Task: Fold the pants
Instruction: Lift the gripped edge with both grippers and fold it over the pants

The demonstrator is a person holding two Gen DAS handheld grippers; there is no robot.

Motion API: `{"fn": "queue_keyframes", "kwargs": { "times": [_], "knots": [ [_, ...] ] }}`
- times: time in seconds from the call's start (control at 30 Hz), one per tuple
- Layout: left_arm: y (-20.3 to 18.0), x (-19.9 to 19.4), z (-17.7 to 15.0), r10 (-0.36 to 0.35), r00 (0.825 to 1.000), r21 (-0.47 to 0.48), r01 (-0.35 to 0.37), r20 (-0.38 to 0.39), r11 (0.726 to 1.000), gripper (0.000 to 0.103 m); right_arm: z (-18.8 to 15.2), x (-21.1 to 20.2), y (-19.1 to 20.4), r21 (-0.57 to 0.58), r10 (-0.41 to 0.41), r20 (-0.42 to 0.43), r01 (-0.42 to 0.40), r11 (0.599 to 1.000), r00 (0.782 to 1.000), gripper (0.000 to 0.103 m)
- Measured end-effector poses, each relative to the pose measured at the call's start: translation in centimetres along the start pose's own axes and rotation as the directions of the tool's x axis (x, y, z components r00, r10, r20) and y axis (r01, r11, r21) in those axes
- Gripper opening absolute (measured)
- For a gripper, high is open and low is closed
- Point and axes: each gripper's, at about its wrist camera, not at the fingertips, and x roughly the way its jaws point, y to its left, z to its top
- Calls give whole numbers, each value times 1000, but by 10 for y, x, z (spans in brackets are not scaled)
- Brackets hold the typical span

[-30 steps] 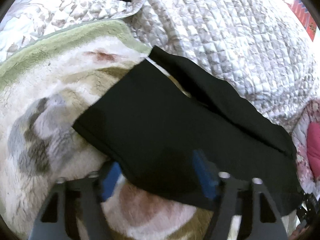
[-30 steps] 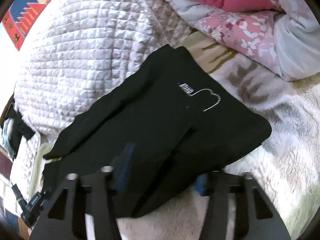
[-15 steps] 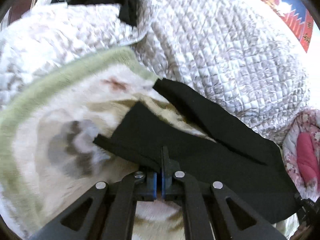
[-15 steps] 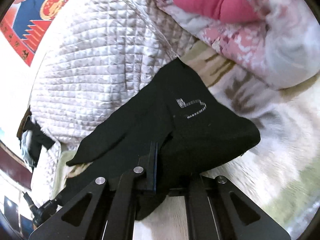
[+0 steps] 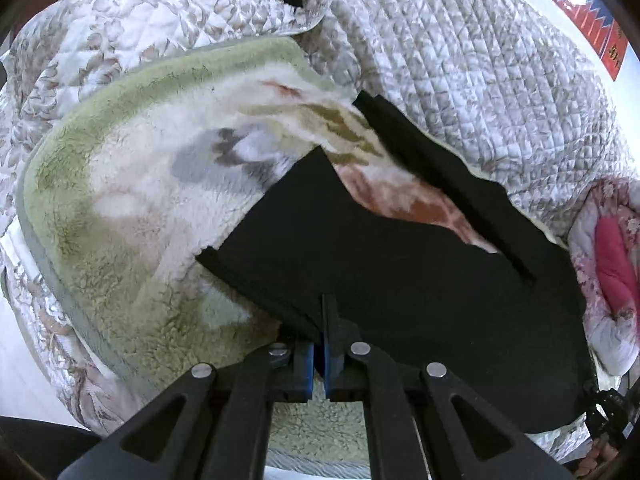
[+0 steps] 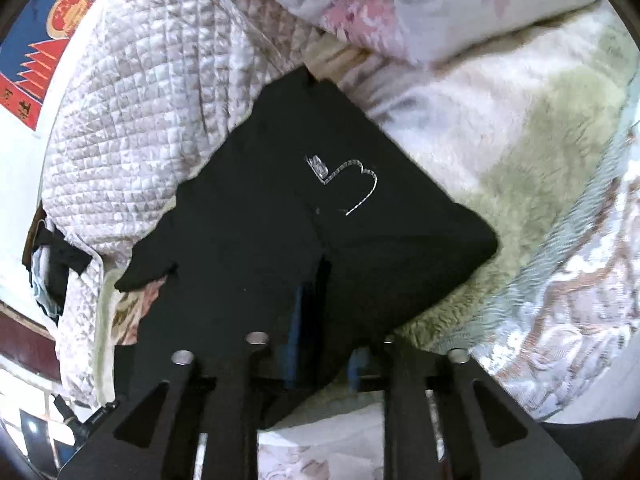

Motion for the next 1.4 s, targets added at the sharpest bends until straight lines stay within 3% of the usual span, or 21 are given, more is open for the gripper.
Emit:
{"fn": "queue_keyframes", "kwargs": {
  "times": [0.17, 0.37, 0.43, 0.5, 0.6, 0.7, 0.8, 0.83, 0.87, 0.9, 0.97, 1.03, 1.13, 1.27, 1.33, 1.4],
  "knots": [
    [6, -19, -1, 46, 997, -13, -45, 61, 999, 9, -5, -22, -11, 39, -17, 73, 14, 999, 997, 26],
    [12, -37, 10, 140, 982, -45, -135, 127, 990, 10, 0, -47, -27, 118, -163, 174, 144, 982, 971, 35],
    [5, -38, 18, 151, 976, -12, -151, 155, 988, 17, 4, -58, -19, 95, -210, 241, 192, 977, 948, 35],
    [-2, -30, 28, 140, 978, 23, -146, 153, 989, 38, 11, -62, -7, 46, -230, 290, 227, 973, 929, 35],
    [-17, -7, 49, 137, 982, 109, -151, 132, 982, 48, 28, -51, 10, -37, -221, 269, 239, 970, 938, 35],
    [-31, 28, 66, 156, 986, 189, -164, 59, 968, 49, 54, -25, 32, -166, -221, 224, 261, 951, 949, 36],
    [-46, 57, 68, 212, 977, 277, -212, 28, 937, 49, 70, 0, 44, -236, -249, 170, 285, 929, 953, 40],
    [-49, 63, 64, 239, 970, 309, -238, 38, 921, 49, 74, 6, 47, -251, -260, 160, 294, 922, 952, 40],
    [-52, 65, 61, 272, 960, 336, -276, 60, 901, 39, 76, 13, 51, -275, -267, 151, 300, 914, 952, 40],
    [-54, 69, 58, 327, 941, 354, -335, 84, 873, 21, 77, 21, 55, -298, -266, 140, 297, 907, 954, 40],
    [-52, 67, 56, 355, 928, 343, -371, 111, 863, 7, 75, 29, 58, -332, -271, 140, 303, 894, 952, 40],
    [-48, 62, 58, 363, 924, 316, -383, 125, 868, 6, 68, 35, 57, -358, -296, 147, 330, 873, 944, 40],
    [-43, 58, 59, 409, 897, 285, -441, 168, 851, 4, 66, 41, 46, -353, -350, 133, 375, 857, 927, 40],
    [-41, 58, 61, 402, 902, 266, -431, 159, 862, 3, 63, 40, 38, -388, -417, 155, 443, 808, 896, 47],
    [-41, 51, 63, 360, 920, 236, -389, 158, 890, 3, 61, 33, 41, -381, -430, 193, 472, 795, 882, 47],
    [-44, 39, 64, 323, 929, 208, -357, 179, 911, 4, 58, 22, 49, -374, -378, 236, 443, 815, 895, 47]
  ]
}}
